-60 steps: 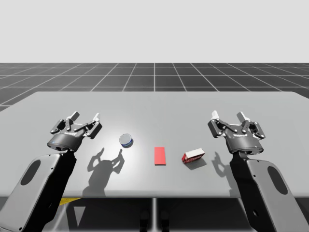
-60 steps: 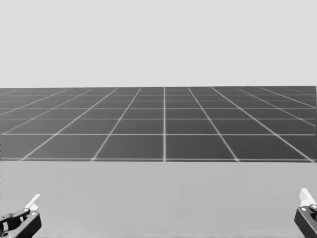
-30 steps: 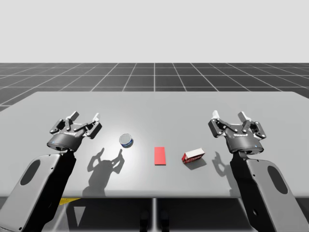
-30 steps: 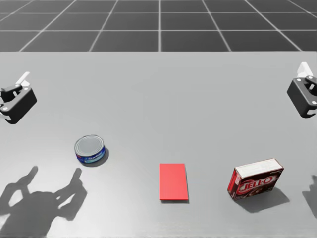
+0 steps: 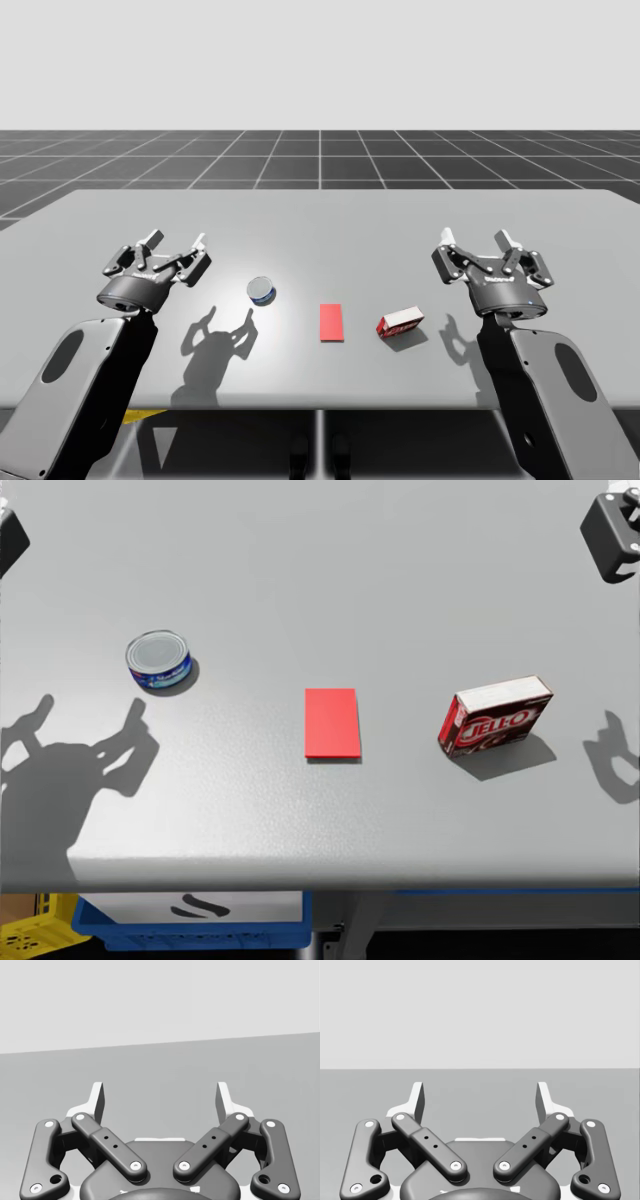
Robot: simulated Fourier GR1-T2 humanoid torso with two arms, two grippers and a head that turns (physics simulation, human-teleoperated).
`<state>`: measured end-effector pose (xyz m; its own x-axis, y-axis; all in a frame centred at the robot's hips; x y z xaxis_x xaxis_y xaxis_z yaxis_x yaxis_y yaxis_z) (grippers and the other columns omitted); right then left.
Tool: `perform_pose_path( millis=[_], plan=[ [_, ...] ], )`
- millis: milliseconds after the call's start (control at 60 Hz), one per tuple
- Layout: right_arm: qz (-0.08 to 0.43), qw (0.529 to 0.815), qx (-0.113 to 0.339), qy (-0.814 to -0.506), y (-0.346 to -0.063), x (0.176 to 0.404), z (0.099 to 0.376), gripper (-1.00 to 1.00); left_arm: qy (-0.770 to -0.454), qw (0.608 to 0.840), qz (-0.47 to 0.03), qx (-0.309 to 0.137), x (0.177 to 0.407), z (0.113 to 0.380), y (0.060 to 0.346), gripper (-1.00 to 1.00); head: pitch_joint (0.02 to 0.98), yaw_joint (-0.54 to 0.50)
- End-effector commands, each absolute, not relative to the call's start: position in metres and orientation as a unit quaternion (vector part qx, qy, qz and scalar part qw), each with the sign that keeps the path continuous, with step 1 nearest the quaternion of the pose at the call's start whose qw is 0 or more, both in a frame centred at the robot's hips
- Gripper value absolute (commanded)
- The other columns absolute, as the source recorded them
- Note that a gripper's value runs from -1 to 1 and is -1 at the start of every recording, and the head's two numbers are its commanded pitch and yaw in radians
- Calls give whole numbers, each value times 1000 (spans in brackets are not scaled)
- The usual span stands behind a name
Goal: Look at the card. If it is red, pick the object on the left. If it is green, pick the object on the right.
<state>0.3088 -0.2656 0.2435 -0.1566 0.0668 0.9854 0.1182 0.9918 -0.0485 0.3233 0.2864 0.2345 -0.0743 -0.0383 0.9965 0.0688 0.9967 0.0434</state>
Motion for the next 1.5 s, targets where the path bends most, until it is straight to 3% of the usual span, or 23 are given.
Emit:
perform_pose_path(
  millis=[17, 300, 700, 1033, 1300, 1500],
  plan=[
    [-19, 646, -62, -761, -266, 309, 244, -1000, -732, 680, -39, -10, 323, 235, 286, -1000, 931, -26],
    [-18, 646, -62, -761, -265, 309, 244, -1000, -732, 680, -39, -10, 323, 235, 286, -1000, 916, 20],
    [-17, 646, -62, -760, -263, 308, 242, -1000, -732, 680, -39, -10, 322, 234, 286, -1000, 836, 226],
    [-16, 645, -64, -761, -264, 308, 242, -1000, -729, 684, -37, -23, 323, 235, 285, -1000, 831, 258],
    [-17, 647, -68, -760, -265, 310, 240, -1000, -691, 710, -114, -79, 309, 237, 258, -1000, 842, 260],
    [-16, 645, -69, -761, -265, 311, 240, -1000, -659, 730, -140, -120, 290, 236, 244, -1000, 844, 267]
  ],
)
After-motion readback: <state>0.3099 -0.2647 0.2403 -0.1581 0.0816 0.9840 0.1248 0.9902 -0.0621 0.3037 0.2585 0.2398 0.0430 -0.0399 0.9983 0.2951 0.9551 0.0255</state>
